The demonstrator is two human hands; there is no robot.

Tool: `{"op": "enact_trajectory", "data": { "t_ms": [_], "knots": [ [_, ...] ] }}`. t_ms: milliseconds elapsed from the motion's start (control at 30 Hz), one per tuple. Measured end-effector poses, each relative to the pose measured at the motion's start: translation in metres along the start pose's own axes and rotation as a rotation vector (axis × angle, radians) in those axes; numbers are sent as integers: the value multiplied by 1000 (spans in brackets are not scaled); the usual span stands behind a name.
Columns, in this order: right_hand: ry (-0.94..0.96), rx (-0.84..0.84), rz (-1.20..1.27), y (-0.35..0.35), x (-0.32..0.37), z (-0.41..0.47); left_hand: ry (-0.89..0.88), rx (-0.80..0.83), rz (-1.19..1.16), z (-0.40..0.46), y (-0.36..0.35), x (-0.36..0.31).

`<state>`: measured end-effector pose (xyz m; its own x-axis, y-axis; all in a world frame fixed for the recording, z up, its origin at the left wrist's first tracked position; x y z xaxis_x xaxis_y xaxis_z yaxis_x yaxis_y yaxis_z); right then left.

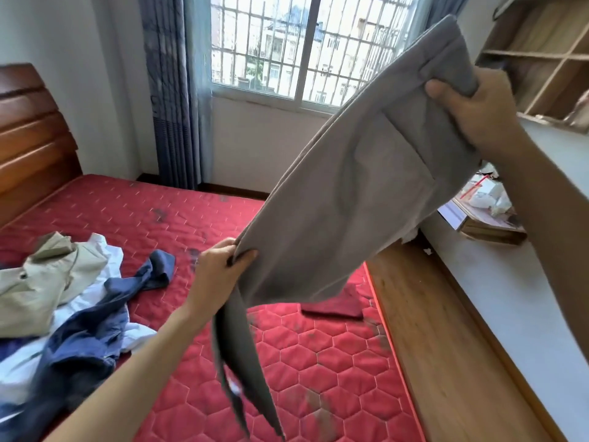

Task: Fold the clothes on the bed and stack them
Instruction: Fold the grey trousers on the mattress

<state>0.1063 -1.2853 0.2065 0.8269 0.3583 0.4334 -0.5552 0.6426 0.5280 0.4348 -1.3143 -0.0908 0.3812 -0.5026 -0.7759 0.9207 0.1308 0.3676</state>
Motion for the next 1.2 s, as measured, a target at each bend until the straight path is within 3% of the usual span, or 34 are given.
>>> {"op": "enact_trajectory", "data": {
  "t_ms": [100,267,467,600,700,800,967,1200],
  "knots": [
    [-30,29,-19,-21,-4,-7,132,64,71,-18,-2,38],
    [-119,94,-92,-64,-27,-12,189,46,58,-25,29,78],
    [-174,222,-128,-121,-34,-46,462,250,-24,-89,33,134],
    [-237,219,-60,-123,-43,-58,428,353,-152,-120,68,120],
    [-254,258,-8,-129,-42,-68,429,296,-178,-130,103,110],
    [-235,312,3,-149,-33,-84,447,351,-59,-153,109,106],
    [-291,435,83,-205,-48,-109,660,374,-271,-216,119,113],
    [-500,719,-10,-336,-114,-162,892,278,-292,-240,116,201]
  ]
}}
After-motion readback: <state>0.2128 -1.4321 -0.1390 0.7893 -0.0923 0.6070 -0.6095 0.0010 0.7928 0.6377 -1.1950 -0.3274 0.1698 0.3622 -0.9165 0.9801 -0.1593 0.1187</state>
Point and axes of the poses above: each hand's wrist, its own z-axis towards the middle knuckle, its own y-axis out of the back of the hand, x = y × z, the point moved 10 cm from there along z, towards the middle knuckle, and after that the axes turned 1 degree about -x, right-handed, at the moved point
